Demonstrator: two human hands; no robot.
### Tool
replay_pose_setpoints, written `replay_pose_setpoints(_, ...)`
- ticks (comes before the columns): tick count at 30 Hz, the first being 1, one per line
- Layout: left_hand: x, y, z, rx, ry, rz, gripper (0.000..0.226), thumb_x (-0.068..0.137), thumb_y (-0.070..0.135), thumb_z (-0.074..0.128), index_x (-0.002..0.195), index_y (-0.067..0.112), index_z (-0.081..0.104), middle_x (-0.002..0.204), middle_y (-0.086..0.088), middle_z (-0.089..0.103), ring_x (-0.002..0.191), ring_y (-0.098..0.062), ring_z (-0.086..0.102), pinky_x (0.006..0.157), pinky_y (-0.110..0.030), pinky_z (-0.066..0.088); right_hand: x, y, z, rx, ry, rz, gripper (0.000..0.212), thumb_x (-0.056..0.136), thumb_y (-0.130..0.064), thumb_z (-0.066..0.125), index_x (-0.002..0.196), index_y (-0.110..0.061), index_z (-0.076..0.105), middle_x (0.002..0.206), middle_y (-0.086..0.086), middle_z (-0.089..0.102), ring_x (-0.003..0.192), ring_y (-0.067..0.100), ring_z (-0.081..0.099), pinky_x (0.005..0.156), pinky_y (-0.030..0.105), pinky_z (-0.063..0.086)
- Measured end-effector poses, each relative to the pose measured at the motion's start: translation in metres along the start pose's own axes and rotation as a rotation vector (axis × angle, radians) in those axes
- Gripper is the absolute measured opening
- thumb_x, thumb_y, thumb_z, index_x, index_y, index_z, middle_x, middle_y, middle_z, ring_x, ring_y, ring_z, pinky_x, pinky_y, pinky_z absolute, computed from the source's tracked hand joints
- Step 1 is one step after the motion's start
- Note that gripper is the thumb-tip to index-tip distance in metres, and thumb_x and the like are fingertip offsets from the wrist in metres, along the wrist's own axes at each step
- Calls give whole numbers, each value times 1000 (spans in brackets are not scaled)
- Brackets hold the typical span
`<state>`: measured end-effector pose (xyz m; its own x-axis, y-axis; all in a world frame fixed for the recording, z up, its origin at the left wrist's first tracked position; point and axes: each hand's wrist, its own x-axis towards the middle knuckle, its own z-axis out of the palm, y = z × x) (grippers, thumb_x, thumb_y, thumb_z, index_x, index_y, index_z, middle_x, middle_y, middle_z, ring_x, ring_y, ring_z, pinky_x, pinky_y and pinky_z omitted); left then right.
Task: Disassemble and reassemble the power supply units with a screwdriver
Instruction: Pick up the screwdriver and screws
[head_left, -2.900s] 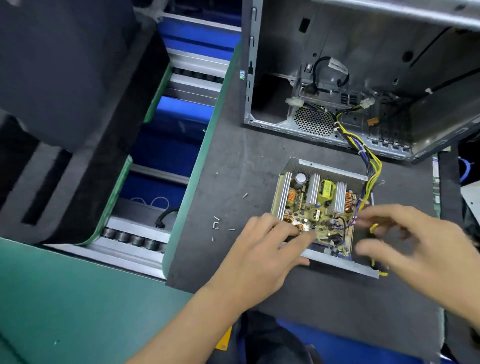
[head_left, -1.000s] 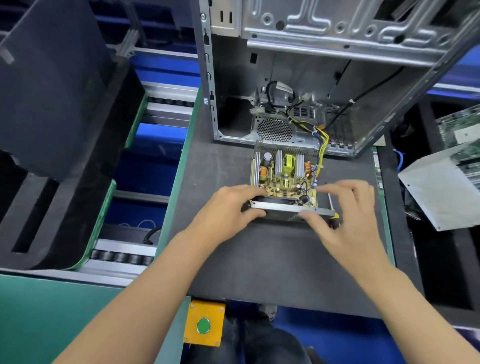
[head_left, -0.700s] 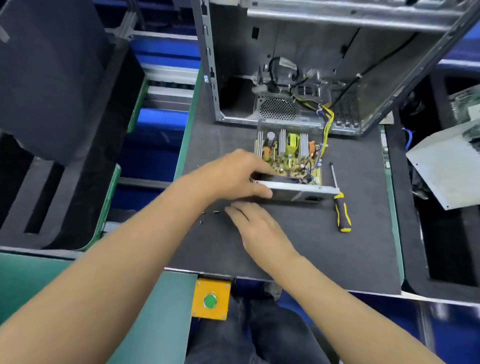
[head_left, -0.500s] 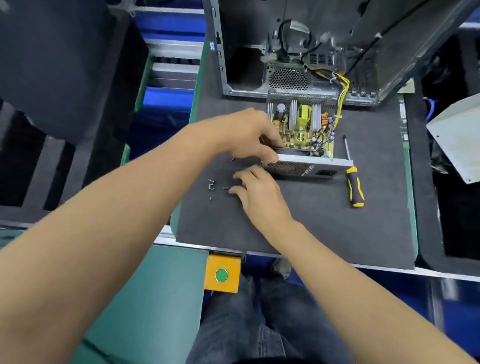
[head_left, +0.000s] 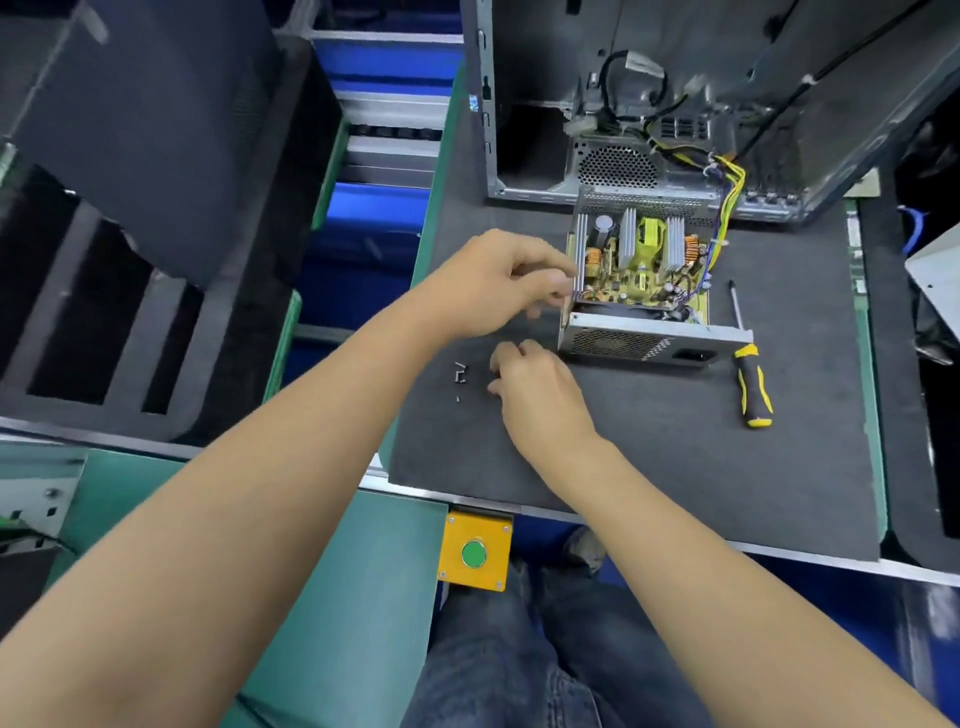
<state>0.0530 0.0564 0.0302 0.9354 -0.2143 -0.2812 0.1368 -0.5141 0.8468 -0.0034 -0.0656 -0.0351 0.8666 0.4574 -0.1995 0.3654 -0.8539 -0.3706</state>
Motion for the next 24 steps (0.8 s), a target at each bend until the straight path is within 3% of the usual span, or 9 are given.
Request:
replay_pose_setpoints(2, -15, -21, -8, -92, 189, -52, 15, 99, 8, 59, 100, 15, 72, 90, -8, 75, 81, -20, 74, 71, -34, 59, 0, -8, -7, -131, 79, -13, 27, 88, 3, 55, 113, -8, 55, 106, 11, 59, 96, 29, 59, 72, 36, 48)
replay_pose_setpoints(4, -35, -51, -11, -41, 346, -146, 11, 92, 9, 68, 89, 19, 72, 77, -3, 72, 66, -11, 69, 63, -26, 53, 4, -18, -12, -301, 190, -85, 34, 75, 10, 45, 95, -10, 63, 89, 8, 62, 79, 26, 62, 58, 32, 50)
replay_pose_setpoints(6, -55, -75, -6, 70, 366, -231, 13, 83, 10, 78, 80, 20, 71, 68, 5, 68, 57, 2, 60, 64, -18, 47, 13, -27, -21, -483, 186, -115, 41, 71, 1, 34, 79, -22, 68, 75, -4, 62, 66, 16, 62, 49, 24, 45)
replay_pose_setpoints(8, -68, -90, 8, 158, 313, -268, 15, 76, 13, 85, 81, 19, 72, 71, 10, 64, 60, 6, 56, 65, -11, 41, 25, -32, -27, -591, 139, -136, 35, 72, -7, 41, 72, -27, 70, 72, -10, 62, 64, 9, 61, 47, 19, 42)
replay_pose_setpoints(10, -72, -98, 19, 219, 304, -244, 19, 74, 18, 87, 86, 18, 73, 79, 10, 59, 66, 3, 54, 67, -8, 39, 36, -30, -27, -658, 81, -135, 27, 76, -8, 53, 84, -26, 72, 84, -8, 64, 76, 11, 63, 52, 21, 44)
replay_pose_setpoints(13, -71, -103, 25, 255, 308, -203, 17, 77, 20, 85, 89, 18, 73, 82, 12, 51, 71, 3, 50, 69, -6, 37, 52, -19, -27, -507, -44, -97, 32, 82, 9, 56, 111, -4, 62, 112, 13, 57, 102, 33, 58, 72, 36, 49)
replay_pose_setpoints(18, -72, -107, 25, 247, 320, -161, 6, 85, 13, 77, 84, 14, 71, 82, 10, 51, 71, 2, 48, 70, -10, 35, 62, -19, -37, -452, -124, -64, 38, 78, 10, 63, 115, -2, 60, 116, 18, 55, 107, 36, 57, 83, 39, 50)
replay_pose_setpoints(24, -72, -109, 19, 88, 489, -201, 20, 90, 14, 69, 79, 29, 63, 79, 7, 65, 69, -3, 55, 66, -10, 42, 35, -25, -41, -369, -21, -182, 36, 78, 7, 67, 108, -8, 53, 109, 11, 54, 100, 29, 54, 76, 34, 49)
